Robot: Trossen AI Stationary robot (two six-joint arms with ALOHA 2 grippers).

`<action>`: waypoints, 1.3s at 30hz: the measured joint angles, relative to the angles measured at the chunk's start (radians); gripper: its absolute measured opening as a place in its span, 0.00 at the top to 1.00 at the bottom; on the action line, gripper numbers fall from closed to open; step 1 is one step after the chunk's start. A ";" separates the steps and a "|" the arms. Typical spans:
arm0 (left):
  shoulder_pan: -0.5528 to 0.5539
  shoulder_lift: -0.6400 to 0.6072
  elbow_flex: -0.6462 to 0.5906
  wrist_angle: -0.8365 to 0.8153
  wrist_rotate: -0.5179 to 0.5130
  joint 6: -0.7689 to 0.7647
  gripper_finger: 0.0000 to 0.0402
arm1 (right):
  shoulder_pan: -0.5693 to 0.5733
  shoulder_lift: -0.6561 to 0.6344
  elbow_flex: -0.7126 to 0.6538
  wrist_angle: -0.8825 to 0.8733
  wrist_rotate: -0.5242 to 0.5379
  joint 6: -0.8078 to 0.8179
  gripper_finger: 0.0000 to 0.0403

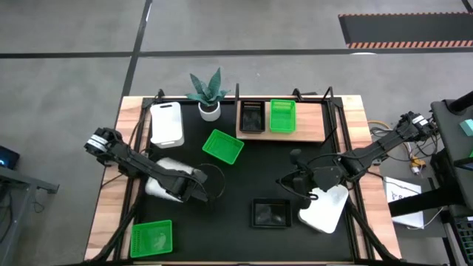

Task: Stack baskets on shelf by color
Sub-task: Put the bottom left white bin on the shelf

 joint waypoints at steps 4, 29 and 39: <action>-0.004 0.002 0.002 0.182 0.001 0.221 0.98 | 0.000 0.000 -0.001 0.001 0.000 0.000 0.98; -0.006 -0.003 -0.019 0.322 0.006 0.429 0.75 | 0.000 0.008 -0.011 0.025 -0.001 0.178 0.97; -0.055 -0.152 -0.007 0.389 -0.195 0.929 0.64 | 0.000 0.215 0.020 0.223 -0.001 0.254 0.77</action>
